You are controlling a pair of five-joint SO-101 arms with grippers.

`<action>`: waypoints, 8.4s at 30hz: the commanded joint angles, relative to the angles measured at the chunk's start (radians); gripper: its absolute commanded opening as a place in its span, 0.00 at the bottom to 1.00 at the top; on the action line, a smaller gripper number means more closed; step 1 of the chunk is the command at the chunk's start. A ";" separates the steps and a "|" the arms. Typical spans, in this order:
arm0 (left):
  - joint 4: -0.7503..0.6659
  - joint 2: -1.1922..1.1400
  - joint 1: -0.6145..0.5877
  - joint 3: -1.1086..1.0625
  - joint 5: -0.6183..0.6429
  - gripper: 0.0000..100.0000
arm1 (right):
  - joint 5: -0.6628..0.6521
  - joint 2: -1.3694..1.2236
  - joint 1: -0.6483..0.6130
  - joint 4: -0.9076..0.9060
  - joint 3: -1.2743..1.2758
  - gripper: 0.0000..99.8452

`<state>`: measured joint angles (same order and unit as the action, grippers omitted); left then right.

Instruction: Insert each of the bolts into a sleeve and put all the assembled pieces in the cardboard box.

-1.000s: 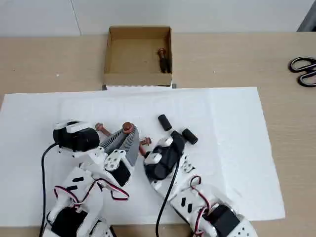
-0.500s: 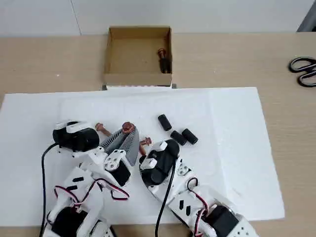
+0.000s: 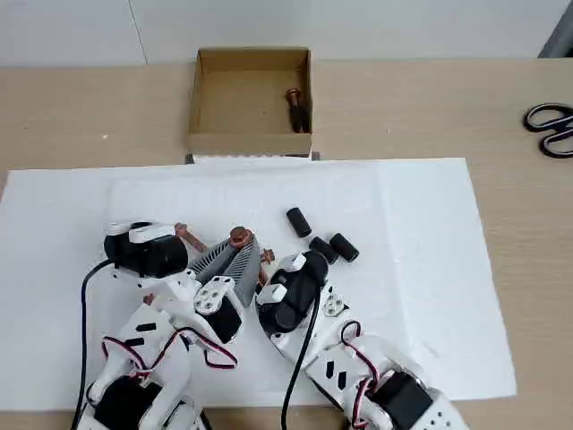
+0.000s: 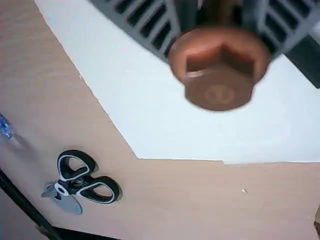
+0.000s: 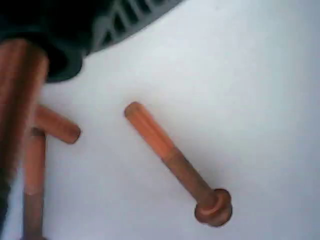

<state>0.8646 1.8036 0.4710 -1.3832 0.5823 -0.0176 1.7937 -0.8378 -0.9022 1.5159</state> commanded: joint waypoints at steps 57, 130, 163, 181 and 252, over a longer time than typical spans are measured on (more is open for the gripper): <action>0.230 0.005 0.025 0.048 -0.218 0.23 | 0.003 0.004 0.064 0.021 -0.106 0.00; 0.258 0.005 -0.342 -0.015 -0.264 0.01 | 0.118 -3.054 0.470 0.194 -3.119 0.12; 0.250 0.008 -0.342 -0.021 -0.261 0.01 | 0.074 -2.586 0.386 -0.849 -2.903 0.26; 0.249 0.009 -0.341 -0.018 -0.262 0.01 | -0.015 -2.149 0.412 -0.835 -2.012 0.26; 0.209 0.009 -0.342 0.013 -0.239 0.01 | -0.101 -2.402 0.440 -0.710 -2.027 0.00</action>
<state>1.1162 1.8052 0.1335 -1.4108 0.3291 -0.1297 -0.6705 -0.4158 -1.5589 -0.5063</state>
